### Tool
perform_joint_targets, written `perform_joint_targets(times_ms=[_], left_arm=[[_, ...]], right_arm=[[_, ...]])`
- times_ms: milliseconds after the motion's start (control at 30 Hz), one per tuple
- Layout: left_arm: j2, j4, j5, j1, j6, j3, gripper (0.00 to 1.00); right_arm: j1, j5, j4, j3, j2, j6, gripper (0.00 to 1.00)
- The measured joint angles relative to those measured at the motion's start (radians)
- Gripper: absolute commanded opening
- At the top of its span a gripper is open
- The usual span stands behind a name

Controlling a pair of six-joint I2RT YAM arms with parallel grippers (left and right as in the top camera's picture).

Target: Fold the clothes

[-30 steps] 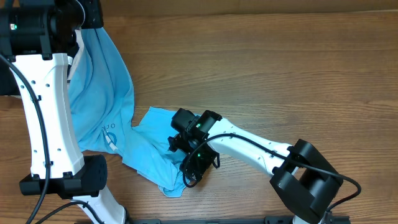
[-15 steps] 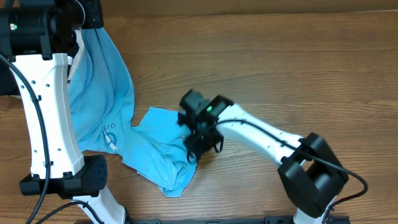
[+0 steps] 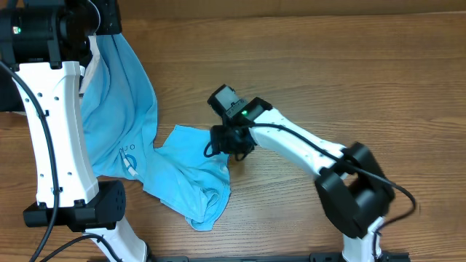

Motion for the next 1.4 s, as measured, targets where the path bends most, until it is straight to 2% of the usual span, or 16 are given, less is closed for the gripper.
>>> perform_joint_targets(times_ms=[267,300,367,767,833,933,1267,1400], left_arm=[[0.0,0.0,0.0,0.0,0.0,0.0,0.04],[0.0,0.0,0.0,0.0,0.0,0.0,0.04],[0.0,0.0,0.0,0.0,0.0,0.0,0.04],[0.0,0.0,0.0,0.0,0.001,0.0,0.04],[0.0,0.0,0.0,0.0,0.001,0.0,0.04],[0.0,0.0,0.0,0.0,0.001,0.0,0.04],[0.002,0.001,0.0,0.0,0.001,0.0,0.04],[0.011,0.001,0.0,0.0,0.002,0.0,0.04]], right_arm=[[-0.037,0.035,-0.008,0.0,0.038,0.109,0.34],[-0.04,0.037,-0.008,0.0,0.042,0.119,0.27],[-0.039,0.036,-0.004,0.0,0.045,0.132,0.23],[-0.037,0.025,0.023,0.0,0.077,0.144,0.22],[-0.037,0.017,0.028,0.0,0.082,0.145,0.18],[-0.037,0.008,0.037,0.0,0.083,0.15,0.04],[-0.05,-0.021,0.044,0.016,0.085,0.144,0.04],[-0.131,-0.021,-0.011,0.074,0.088,0.106,0.04]])
